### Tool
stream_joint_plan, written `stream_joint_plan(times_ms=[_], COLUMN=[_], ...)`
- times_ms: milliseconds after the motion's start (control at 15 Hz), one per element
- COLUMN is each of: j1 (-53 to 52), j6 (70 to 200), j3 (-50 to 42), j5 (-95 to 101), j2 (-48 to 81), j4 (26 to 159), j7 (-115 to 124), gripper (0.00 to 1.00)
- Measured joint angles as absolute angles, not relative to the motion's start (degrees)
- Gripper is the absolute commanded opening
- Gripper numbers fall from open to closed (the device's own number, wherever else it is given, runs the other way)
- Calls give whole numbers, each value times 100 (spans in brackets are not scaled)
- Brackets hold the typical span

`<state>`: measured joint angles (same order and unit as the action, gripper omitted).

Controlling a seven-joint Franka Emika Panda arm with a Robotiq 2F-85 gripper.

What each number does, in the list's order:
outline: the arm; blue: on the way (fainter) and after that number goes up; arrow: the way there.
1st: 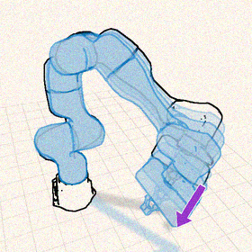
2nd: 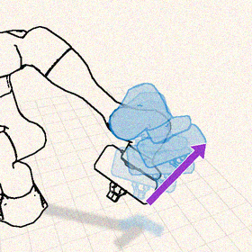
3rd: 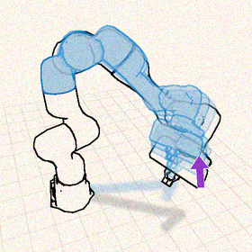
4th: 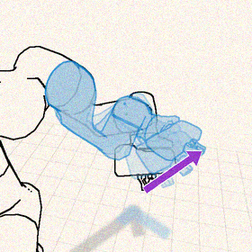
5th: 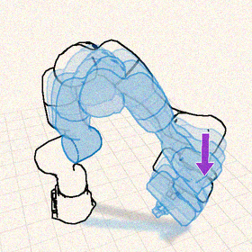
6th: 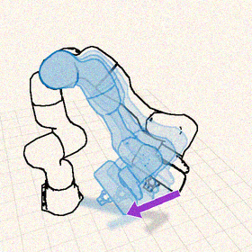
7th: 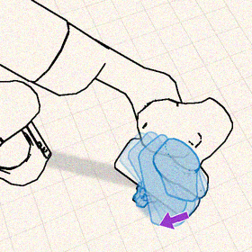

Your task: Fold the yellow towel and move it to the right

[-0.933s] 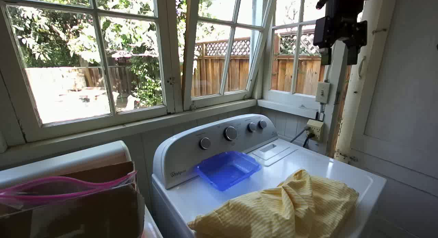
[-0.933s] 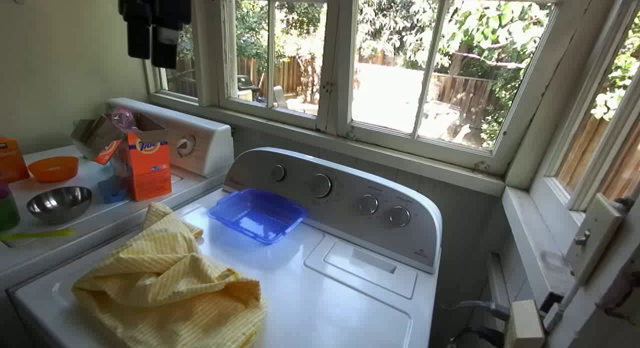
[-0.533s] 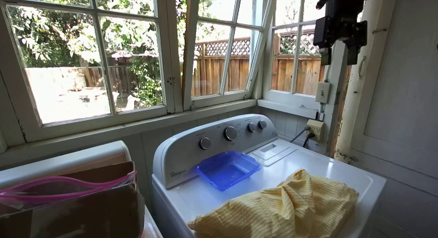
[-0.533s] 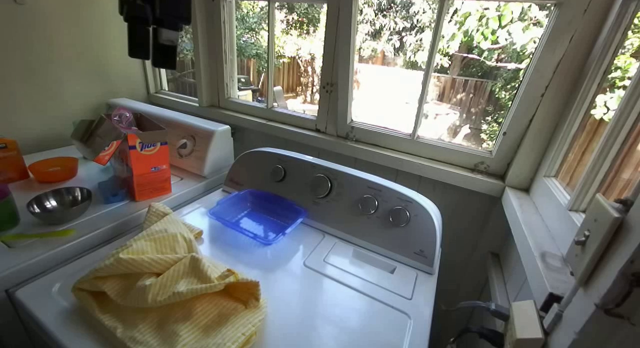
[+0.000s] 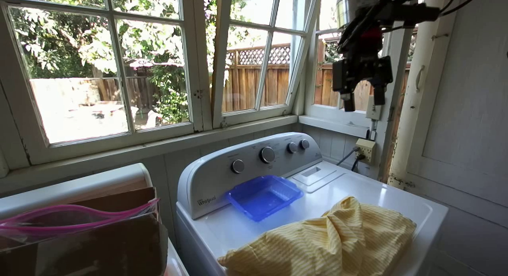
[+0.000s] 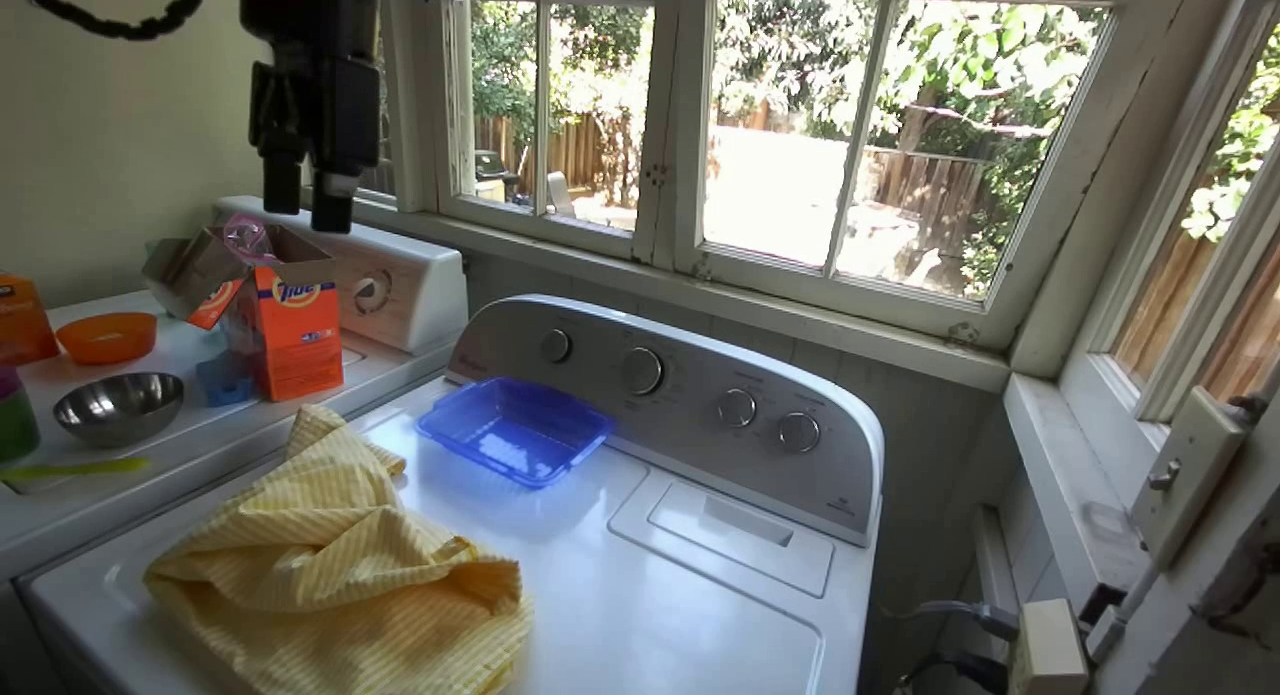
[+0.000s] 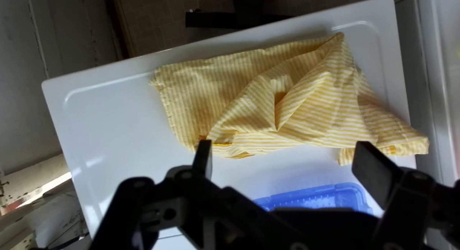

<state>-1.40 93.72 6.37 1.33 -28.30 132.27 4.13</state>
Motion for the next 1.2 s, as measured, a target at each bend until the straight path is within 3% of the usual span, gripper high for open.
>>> stream_joint_plan(times_ms=[333, 867, 1200], j1=[-368, -484, -807], j6=[10424, 10499, 11695], j3=[1190, 1241, 1992], j5=[77, 111, 880], j2=[-1936, -1530, -643], j4=[13586, 13541, 13580], j7=[1486, 1722, 3237], gripper=[100, 100, 100])
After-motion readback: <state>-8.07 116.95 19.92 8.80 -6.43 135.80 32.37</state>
